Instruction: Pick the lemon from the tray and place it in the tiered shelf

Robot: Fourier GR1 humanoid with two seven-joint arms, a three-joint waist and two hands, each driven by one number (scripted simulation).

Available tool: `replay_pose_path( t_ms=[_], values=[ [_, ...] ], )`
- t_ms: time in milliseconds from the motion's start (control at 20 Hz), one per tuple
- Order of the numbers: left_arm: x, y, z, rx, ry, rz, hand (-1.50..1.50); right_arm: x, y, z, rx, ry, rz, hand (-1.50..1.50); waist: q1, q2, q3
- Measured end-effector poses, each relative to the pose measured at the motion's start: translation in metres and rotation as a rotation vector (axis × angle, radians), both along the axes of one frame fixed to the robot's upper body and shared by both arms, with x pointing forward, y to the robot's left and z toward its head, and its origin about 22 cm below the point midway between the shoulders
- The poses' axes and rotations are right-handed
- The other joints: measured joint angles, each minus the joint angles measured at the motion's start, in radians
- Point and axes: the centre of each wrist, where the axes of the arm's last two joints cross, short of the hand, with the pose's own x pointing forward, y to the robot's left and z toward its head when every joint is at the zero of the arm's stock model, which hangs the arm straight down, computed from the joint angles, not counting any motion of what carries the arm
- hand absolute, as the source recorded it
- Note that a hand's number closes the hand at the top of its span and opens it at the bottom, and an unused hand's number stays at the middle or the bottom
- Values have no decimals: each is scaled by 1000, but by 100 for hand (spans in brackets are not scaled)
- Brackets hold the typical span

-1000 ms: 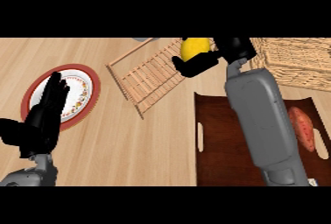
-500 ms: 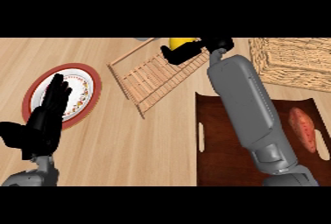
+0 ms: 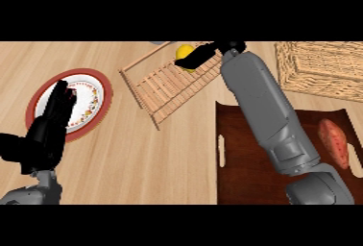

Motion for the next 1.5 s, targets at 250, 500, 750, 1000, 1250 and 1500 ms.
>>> replay_pose_path(
  t_ms=[250,500,750,1000,1250,1500],
  values=[
    [-3,0,0,0,0,3,0,4,-2,5,72,-15,45,-150,-6,-2,0],
    [-1,-4,-1,-2,9,14,0,9,-8,29,200,-35,48,-150,-13,-5,0],
    [0,-5,0,-4,9,18,0,17,-50,54,282,-34,-48,-150,-18,-6,0],
    [-1,-7,0,-4,5,25,0,21,-119,67,322,1,-165,-150,-22,-6,0],
    [-2,-5,-3,0,6,22,0,15,-183,71,337,26,-218,-150,-23,-6,0],
    [0,-8,-1,2,1,21,0,3,-244,72,344,41,-207,-150,-18,-4,1]
  ],
)
